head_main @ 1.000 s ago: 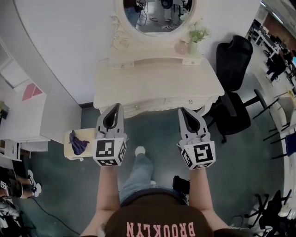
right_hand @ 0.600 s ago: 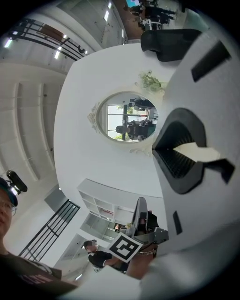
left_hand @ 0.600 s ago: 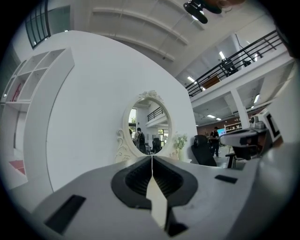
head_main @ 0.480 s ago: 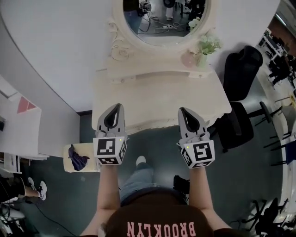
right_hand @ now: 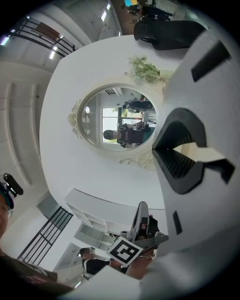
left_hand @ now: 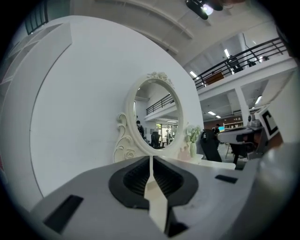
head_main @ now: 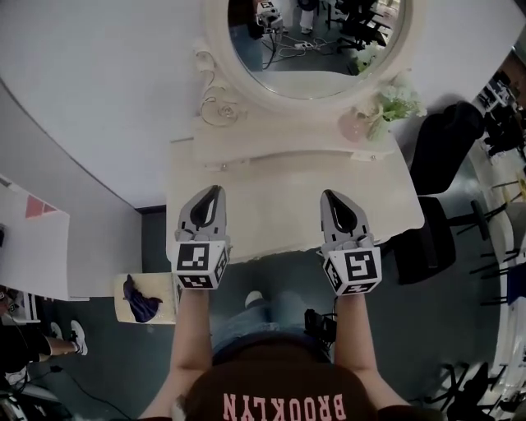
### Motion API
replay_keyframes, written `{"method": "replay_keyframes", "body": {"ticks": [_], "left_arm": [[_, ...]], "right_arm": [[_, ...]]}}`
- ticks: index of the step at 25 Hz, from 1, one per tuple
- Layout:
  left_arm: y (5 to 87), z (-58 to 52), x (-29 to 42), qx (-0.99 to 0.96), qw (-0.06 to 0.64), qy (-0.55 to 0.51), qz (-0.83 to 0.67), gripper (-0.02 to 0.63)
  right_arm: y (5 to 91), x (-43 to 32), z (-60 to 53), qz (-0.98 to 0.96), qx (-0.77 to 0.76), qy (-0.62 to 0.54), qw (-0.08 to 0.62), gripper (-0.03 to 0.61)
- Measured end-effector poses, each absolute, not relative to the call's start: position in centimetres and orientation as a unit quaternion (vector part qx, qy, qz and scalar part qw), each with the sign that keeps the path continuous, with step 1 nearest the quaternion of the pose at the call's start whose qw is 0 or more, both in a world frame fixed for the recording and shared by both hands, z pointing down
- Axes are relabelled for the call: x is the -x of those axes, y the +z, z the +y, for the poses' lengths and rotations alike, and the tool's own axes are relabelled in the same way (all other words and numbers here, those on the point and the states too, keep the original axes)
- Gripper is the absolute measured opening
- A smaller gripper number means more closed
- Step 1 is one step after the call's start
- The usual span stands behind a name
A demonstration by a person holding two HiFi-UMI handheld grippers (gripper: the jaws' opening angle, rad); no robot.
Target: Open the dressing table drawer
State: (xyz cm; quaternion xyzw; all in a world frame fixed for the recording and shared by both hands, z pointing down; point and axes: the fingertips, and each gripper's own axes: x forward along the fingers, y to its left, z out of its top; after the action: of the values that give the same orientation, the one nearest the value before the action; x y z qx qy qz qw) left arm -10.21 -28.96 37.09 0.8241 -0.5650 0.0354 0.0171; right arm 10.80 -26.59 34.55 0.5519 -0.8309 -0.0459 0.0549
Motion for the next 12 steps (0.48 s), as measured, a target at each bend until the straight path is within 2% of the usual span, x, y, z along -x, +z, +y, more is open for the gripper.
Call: {"method": "replay_keyframes", "body": {"ticks": [8, 9, 11, 12], "left_arm": [[40.9, -34.0, 11.2, -0.806, 0.061, 0.049, -0.586, 0.011], [41.5, -34.6, 11.2, -0.805, 0.068, 0.052, -0.587, 0.032], [42.8, -36.0, 11.2, -0.802, 0.083, 0.057, -0.589, 0.123], [43.4, -36.6, 11.1, -0.799, 0.089, 0.061, -0.591, 0.124]], "right_arm": [[36.8, -12.0, -32.0, -0.830, -0.554, -0.028, 0.064, -0.002], [37.2, -12.2, -32.8, -0.830, -0.553, -0.026, 0.065, -0.002], [38.1, -12.6, -34.6, -0.831, -0.552, -0.021, 0.067, -0.002], [38.7, -12.8, -35.5, -0.832, -0.551, -0.017, 0.069, -0.002]]}}
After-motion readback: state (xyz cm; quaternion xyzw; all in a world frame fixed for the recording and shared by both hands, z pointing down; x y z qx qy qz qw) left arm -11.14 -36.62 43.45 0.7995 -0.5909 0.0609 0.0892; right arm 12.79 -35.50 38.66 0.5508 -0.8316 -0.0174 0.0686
